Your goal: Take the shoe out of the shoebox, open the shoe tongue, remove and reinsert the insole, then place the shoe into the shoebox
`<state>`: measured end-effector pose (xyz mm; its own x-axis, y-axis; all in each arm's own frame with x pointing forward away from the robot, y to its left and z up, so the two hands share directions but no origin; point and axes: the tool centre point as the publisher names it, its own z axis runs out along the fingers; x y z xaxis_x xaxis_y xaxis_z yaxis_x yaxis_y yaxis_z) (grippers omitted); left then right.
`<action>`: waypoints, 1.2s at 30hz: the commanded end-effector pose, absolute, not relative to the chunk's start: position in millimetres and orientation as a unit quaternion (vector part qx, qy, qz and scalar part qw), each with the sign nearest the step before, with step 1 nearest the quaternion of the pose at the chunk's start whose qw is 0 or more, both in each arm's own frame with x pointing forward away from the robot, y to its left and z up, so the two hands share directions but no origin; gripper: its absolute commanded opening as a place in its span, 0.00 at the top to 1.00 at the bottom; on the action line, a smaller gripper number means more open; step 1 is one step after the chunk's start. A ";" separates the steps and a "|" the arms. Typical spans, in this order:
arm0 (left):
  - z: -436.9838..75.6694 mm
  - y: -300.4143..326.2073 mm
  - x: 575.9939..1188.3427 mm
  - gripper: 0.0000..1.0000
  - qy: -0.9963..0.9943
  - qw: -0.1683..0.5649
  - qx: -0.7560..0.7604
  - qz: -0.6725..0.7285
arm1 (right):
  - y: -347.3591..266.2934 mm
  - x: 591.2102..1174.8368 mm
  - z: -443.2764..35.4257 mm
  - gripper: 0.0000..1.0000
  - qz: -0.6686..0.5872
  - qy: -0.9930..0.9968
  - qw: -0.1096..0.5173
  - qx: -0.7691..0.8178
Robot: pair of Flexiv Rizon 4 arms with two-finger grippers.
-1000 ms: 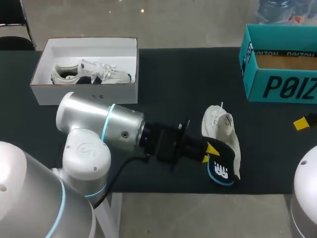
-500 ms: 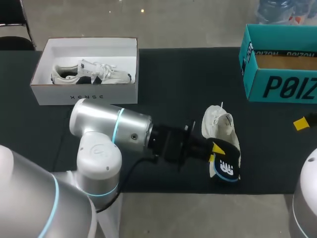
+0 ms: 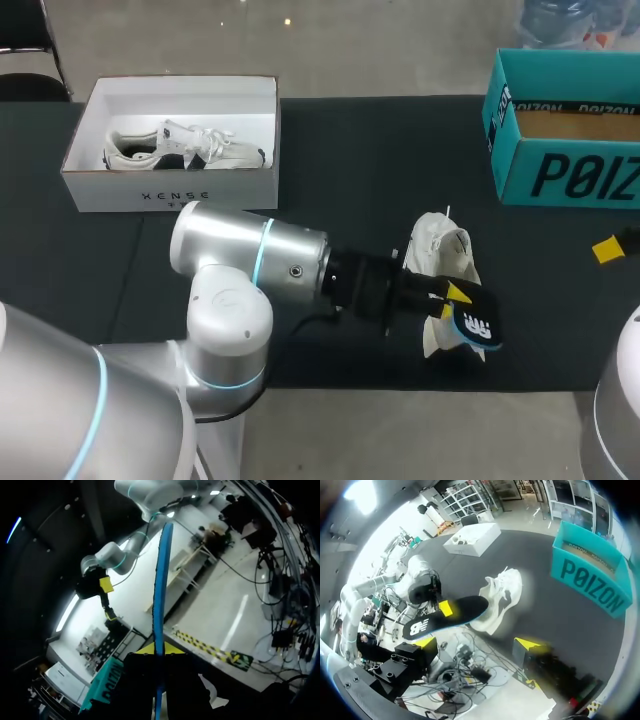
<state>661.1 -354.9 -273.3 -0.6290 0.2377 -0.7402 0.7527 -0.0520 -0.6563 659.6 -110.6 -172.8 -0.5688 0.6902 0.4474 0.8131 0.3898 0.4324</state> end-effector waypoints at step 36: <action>-333.0 -370.0 727.2 1.00 0.683 0.262 0.329 -0.597 | -110.6 658.2 -172.9 0.00 -0.314 -0.828 0.097 -0.455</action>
<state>720.7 -366.5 -332.1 -0.6475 0.1264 -0.7516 0.7615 0.0668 -0.6448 658.9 -110.6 -172.5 -0.5680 0.6913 0.4466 0.8134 0.3889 0.4326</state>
